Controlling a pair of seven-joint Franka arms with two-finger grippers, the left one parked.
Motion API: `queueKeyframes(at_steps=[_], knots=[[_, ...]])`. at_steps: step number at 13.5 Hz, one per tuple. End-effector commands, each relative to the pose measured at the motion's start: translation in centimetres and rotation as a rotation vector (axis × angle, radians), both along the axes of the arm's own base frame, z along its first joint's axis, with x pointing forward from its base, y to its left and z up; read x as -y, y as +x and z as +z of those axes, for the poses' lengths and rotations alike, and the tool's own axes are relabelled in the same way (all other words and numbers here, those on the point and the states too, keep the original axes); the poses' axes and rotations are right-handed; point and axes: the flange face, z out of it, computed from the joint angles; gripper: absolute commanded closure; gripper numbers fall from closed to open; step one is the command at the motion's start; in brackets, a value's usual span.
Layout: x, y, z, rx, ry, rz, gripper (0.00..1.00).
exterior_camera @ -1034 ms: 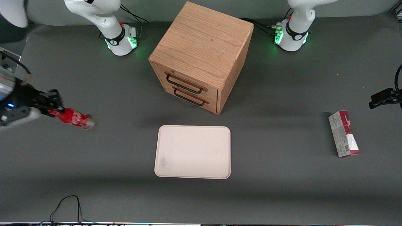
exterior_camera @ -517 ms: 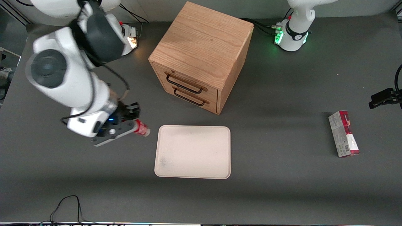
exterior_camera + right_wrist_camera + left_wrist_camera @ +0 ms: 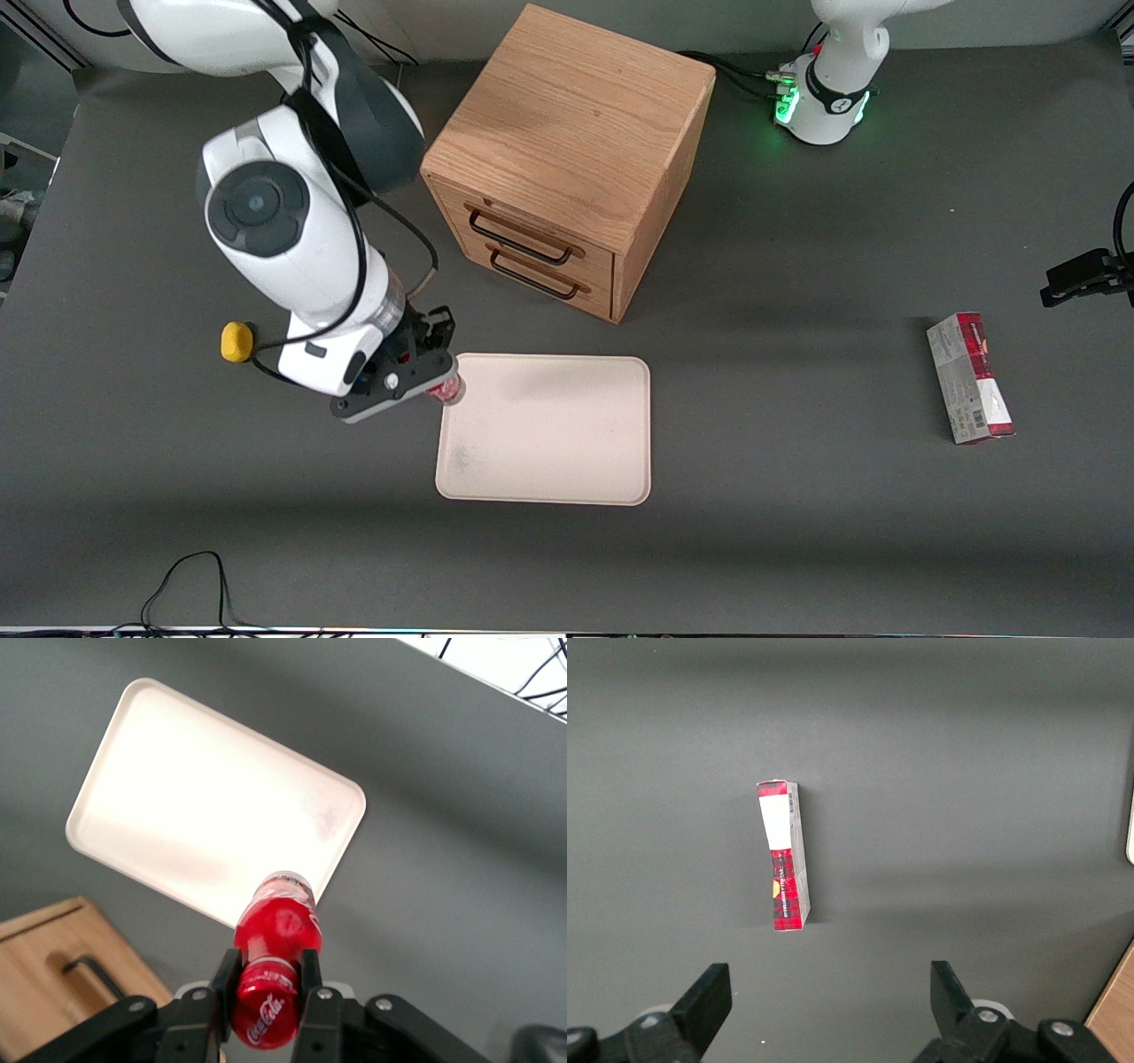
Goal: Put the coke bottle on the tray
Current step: 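Carry the bottle with the right gripper over the white tray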
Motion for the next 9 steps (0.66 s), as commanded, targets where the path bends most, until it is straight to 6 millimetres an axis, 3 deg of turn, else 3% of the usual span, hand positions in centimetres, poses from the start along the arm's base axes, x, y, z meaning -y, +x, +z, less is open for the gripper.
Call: queueKeyframes(at_steps=[1, 6, 9], knots=[[-0.3, 2.5, -4.7, 0.014, 0.001, -0.018, 1.0], [0.0, 4.4, -13.3, -0.032, -0.031, -0.026, 1.0], [0.1, 4.9, -15.3, -0.016, -0.033, -0.029, 1.0]])
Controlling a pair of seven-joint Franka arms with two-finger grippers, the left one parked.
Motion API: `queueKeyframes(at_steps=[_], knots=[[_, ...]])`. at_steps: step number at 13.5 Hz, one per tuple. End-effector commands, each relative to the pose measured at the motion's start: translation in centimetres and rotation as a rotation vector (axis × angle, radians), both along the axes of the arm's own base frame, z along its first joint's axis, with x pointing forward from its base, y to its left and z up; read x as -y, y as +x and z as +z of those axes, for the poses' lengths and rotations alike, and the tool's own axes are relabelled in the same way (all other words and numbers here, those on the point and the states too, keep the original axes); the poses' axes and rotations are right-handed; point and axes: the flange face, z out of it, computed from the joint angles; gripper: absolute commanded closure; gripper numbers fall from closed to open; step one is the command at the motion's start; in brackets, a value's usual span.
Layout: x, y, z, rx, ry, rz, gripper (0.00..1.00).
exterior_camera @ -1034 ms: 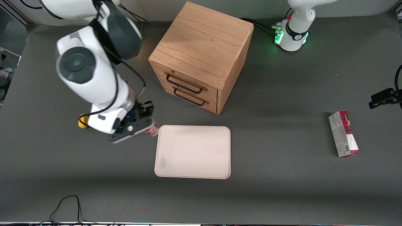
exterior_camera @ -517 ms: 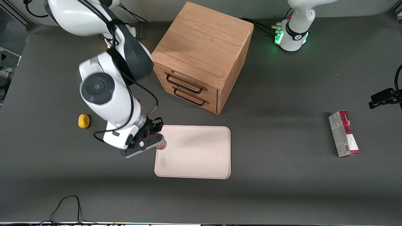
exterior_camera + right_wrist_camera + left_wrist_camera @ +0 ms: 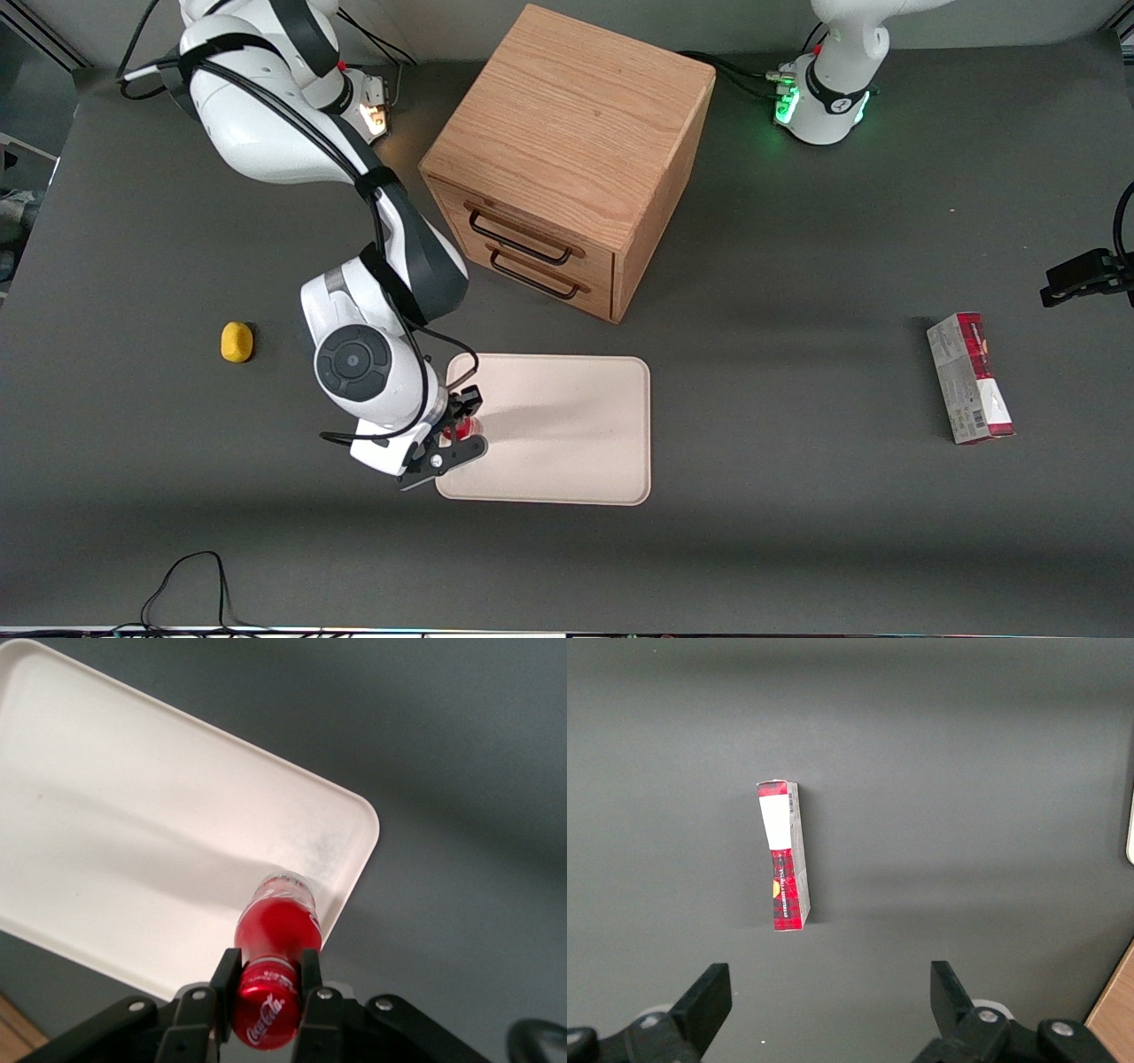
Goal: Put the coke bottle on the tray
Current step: 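Stand the bottle upright on the tray and open the right gripper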
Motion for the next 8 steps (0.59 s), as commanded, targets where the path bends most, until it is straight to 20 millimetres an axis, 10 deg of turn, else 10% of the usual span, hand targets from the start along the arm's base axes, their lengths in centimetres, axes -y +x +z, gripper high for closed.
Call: queueKeyframes(at_steps=[1, 5, 8], knots=[[0.3, 0.8, -0.2, 0.048, -0.01, -0.009, 1.0], [0.3, 0.9, -1.8, 0.057, -0.006, -0.021, 1.0], [0.3, 0.9, -2.1, 0.054, -0.007, -0.036, 0.0]])
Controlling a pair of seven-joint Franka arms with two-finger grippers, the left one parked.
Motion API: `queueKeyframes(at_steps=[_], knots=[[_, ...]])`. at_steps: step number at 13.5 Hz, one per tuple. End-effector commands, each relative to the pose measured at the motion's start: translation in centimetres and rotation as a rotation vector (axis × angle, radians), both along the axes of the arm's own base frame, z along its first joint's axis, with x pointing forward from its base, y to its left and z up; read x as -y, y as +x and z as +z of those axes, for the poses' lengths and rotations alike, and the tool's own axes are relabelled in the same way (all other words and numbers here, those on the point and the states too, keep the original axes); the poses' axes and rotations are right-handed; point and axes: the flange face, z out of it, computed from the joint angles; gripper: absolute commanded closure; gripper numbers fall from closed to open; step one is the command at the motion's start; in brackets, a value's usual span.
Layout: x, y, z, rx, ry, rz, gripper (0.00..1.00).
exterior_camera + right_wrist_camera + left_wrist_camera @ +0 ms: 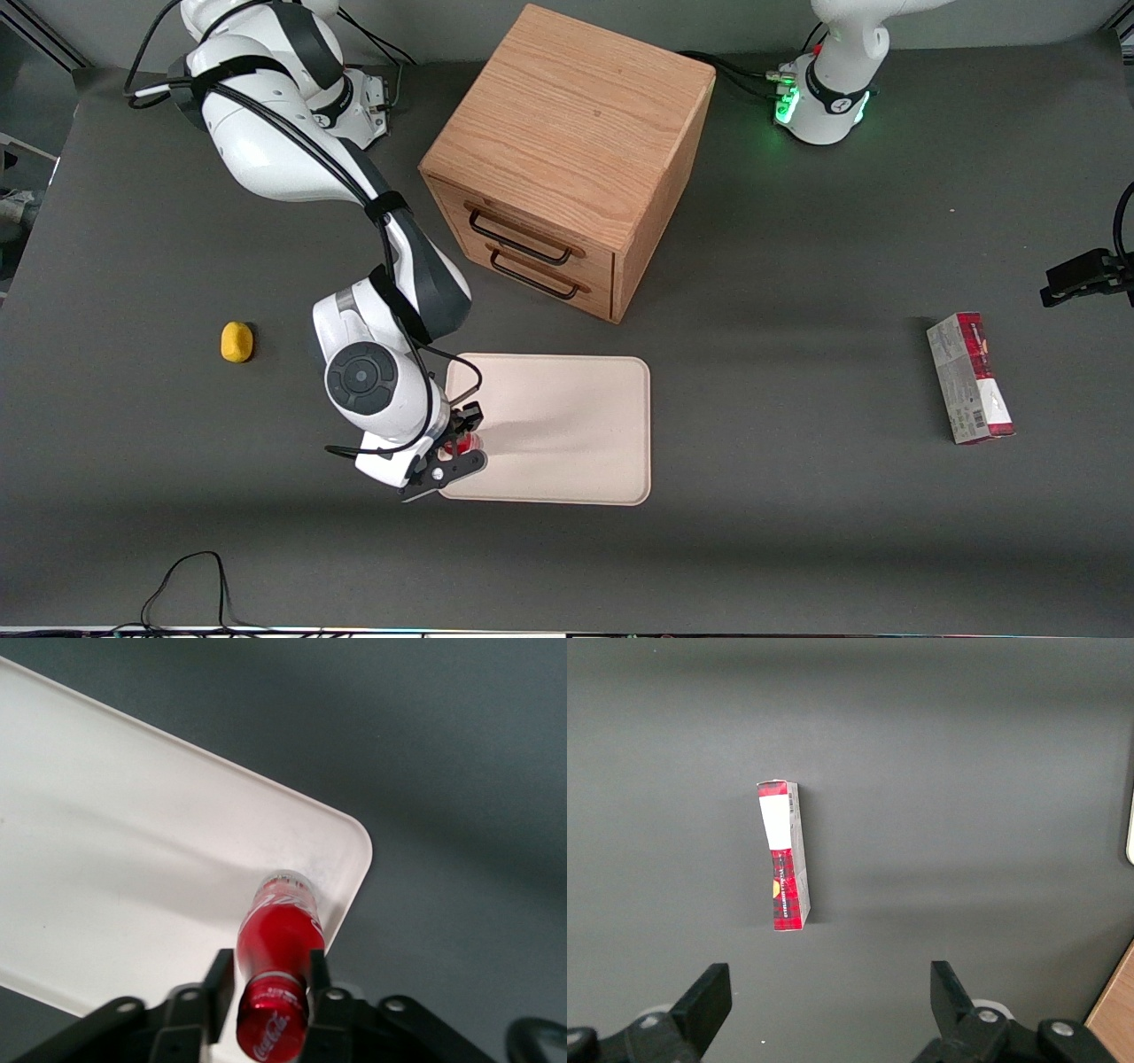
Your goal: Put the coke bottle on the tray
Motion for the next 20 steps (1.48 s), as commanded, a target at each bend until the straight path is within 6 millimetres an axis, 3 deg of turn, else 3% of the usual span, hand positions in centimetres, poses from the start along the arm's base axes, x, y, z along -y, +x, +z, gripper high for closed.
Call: queueKeyframes(at_steps=[1, 3, 5, 9, 12, 14, 15, 16, 20], knots=[[0.0, 0.1, 0.9, 0.027, -0.007, -0.026, 0.0], [0.3, -0.1, 2.8, 0.034, -0.007, -0.029, 0.0], [0.7, -1.0, 6.8, 0.02, -0.025, -0.032, 0.0], [2.6, -4.2, 17.0, 0.005, -0.047, -0.043, 0.0], [7.3, -6.7, 23.7, -0.032, -0.102, -0.099, 0.0], [10.1, -8.4, 26.4, -0.072, -0.127, -0.144, 0.0], [12.9, -9.1, 27.7, -0.07, -0.119, -0.18, 0.0], [15.8, -10.1, 28.1, -0.083, -0.08, -0.215, 0.0], [23.2, -15.3, 28.4, -0.005, 0.004, -0.312, 0.0]])
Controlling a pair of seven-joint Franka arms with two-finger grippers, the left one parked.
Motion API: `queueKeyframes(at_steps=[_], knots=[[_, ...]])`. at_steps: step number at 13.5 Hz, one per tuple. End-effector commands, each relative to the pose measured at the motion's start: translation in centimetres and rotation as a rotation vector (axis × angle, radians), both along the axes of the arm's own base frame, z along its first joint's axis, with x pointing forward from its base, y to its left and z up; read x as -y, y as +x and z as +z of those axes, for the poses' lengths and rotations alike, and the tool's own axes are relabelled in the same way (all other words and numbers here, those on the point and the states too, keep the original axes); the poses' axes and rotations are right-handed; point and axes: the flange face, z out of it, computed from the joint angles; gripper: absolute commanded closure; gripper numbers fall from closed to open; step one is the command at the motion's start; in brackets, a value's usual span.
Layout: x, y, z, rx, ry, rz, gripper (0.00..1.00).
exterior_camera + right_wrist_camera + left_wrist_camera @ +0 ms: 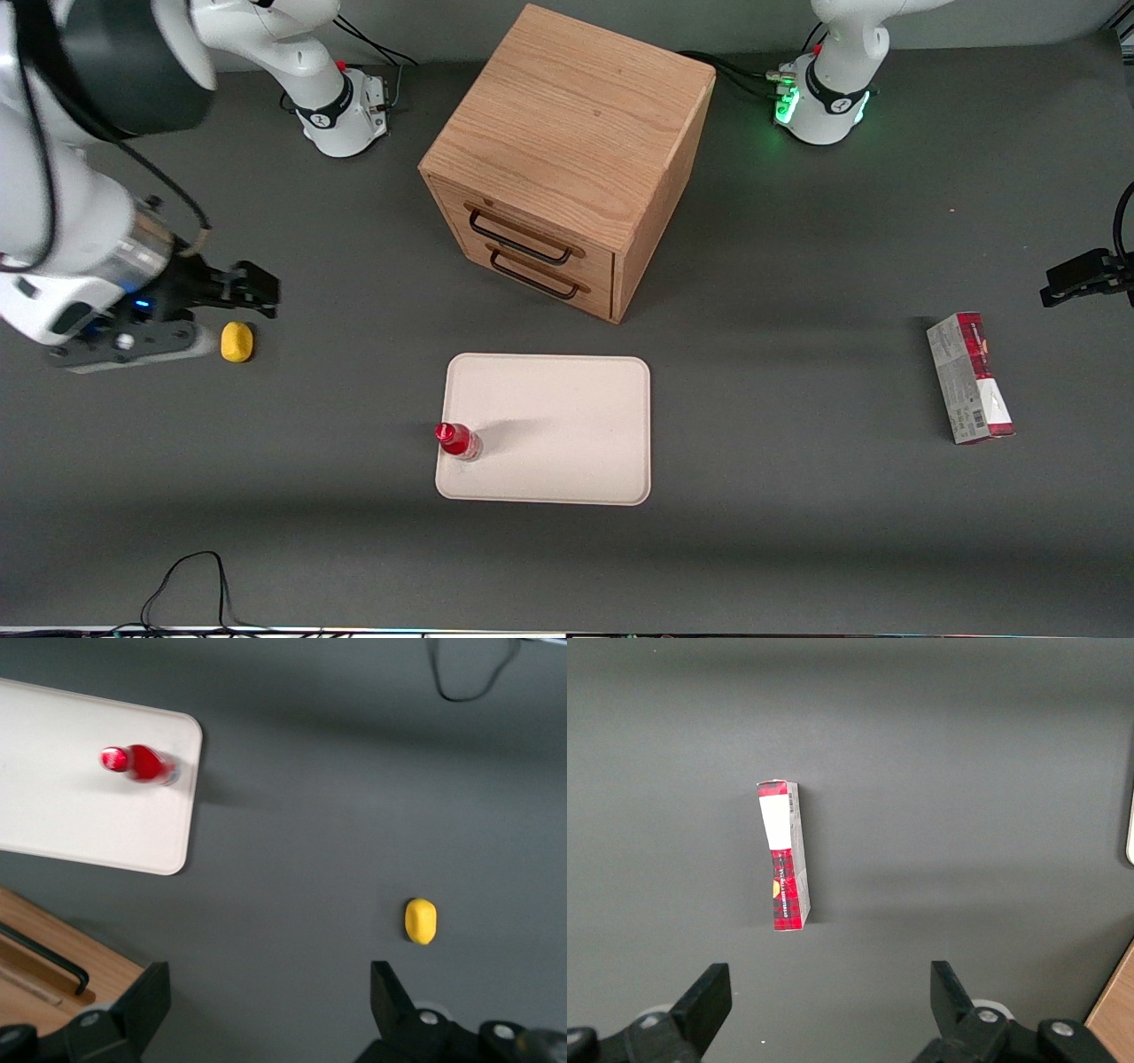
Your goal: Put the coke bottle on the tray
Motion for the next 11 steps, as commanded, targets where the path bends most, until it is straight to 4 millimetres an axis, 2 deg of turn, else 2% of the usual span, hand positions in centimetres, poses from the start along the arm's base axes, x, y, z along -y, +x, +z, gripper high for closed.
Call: queueKeyframes(at_steps=[1, 3, 5, 8, 9, 11], knots=[[4.1, -5.5, -0.7, 0.028, 0.043, -0.061, 0.0], [7.0, -6.3, -0.9, 0.027, 0.054, -0.075, 0.0], [10.2, -5.6, -0.7, 0.035, 0.053, -0.089, 0.0], [11.1, -3.9, -0.3, 0.035, 0.029, -0.04, 0.0], [11.0, -4.1, -0.4, 0.019, 0.028, -0.023, 0.0], [12.8, -4.6, -0.4, 0.001, 0.03, -0.052, 0.0]])
